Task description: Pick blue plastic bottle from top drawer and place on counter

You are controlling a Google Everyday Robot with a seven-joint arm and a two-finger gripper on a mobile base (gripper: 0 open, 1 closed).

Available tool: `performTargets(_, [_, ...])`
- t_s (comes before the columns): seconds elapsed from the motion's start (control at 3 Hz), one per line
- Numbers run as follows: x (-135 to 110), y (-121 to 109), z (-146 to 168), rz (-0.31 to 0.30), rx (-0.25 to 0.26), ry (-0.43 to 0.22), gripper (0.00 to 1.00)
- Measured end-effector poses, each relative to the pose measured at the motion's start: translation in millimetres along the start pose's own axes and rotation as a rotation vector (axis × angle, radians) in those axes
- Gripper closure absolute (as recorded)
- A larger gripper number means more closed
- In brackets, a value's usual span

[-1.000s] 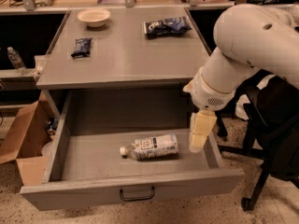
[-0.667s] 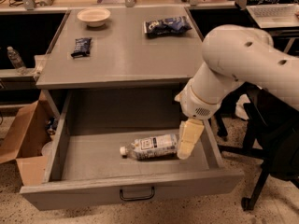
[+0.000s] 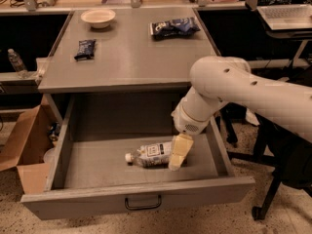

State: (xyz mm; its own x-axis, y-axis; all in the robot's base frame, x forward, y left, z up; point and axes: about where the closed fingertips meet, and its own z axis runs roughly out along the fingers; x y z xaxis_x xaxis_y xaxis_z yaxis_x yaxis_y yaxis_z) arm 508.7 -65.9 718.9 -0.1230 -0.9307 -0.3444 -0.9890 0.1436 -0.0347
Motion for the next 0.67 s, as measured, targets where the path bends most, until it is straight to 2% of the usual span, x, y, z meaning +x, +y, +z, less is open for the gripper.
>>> performTargets(0.67, [6,-11,52,0.033,-0.029,0.011,0.00])
